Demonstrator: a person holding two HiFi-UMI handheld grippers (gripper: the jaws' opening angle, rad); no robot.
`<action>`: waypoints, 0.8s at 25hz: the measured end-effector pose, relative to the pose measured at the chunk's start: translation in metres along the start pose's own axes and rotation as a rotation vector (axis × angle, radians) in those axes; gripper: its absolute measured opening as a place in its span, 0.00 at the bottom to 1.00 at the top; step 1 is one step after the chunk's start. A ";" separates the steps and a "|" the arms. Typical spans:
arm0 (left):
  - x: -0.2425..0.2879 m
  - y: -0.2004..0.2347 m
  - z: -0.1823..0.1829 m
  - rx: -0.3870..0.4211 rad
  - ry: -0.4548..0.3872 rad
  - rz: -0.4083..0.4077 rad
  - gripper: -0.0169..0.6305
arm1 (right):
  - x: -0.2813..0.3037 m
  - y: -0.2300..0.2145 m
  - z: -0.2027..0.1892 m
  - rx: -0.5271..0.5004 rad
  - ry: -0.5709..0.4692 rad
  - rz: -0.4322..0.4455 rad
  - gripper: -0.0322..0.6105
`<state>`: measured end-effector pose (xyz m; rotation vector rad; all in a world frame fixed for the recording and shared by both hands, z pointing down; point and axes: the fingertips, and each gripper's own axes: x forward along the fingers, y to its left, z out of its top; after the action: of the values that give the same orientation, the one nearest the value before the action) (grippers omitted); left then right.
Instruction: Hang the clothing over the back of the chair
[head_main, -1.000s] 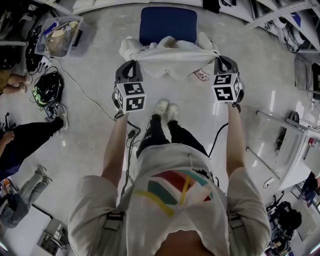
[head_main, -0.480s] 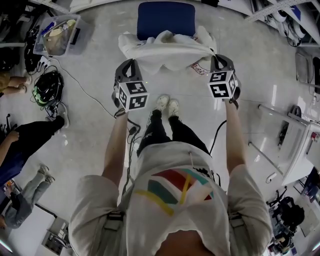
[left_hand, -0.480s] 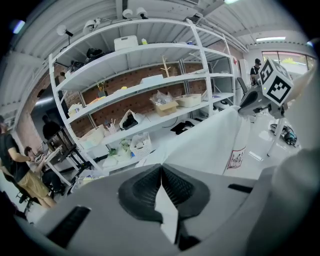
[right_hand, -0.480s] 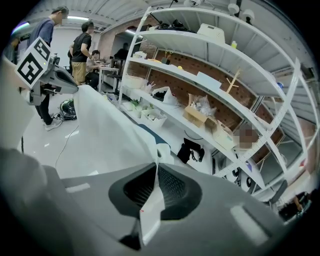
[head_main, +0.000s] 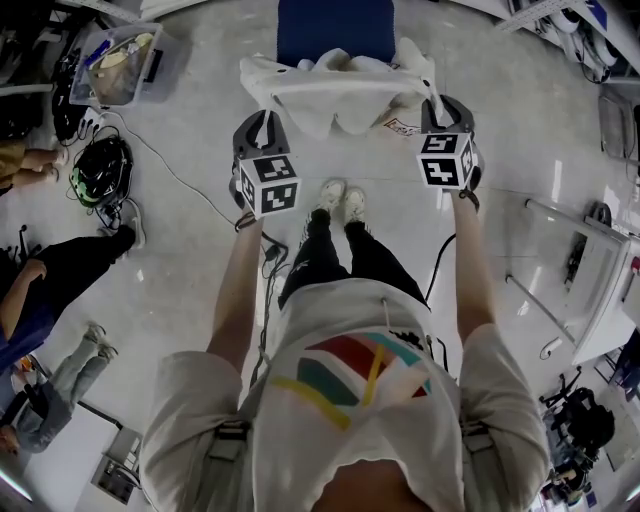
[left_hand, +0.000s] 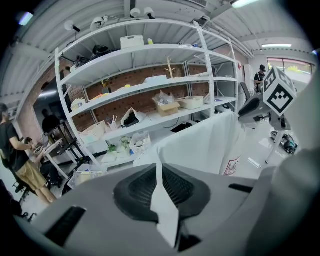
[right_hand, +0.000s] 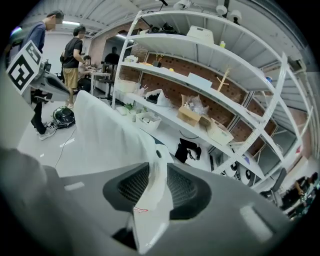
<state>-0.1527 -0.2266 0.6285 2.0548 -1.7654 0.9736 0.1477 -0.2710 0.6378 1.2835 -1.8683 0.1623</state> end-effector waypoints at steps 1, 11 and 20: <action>-0.001 -0.001 -0.001 -0.004 0.001 0.000 0.06 | -0.001 0.001 0.000 0.002 -0.003 0.002 0.23; -0.009 -0.012 0.009 -0.036 -0.028 0.003 0.06 | -0.022 0.003 0.000 0.013 -0.029 -0.016 0.24; -0.020 -0.006 0.054 -0.060 -0.126 0.004 0.12 | -0.050 -0.020 0.040 0.026 -0.133 -0.088 0.13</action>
<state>-0.1308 -0.2412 0.5771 2.1183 -1.8376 0.7981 0.1481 -0.2660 0.5708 1.4222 -1.9224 0.0554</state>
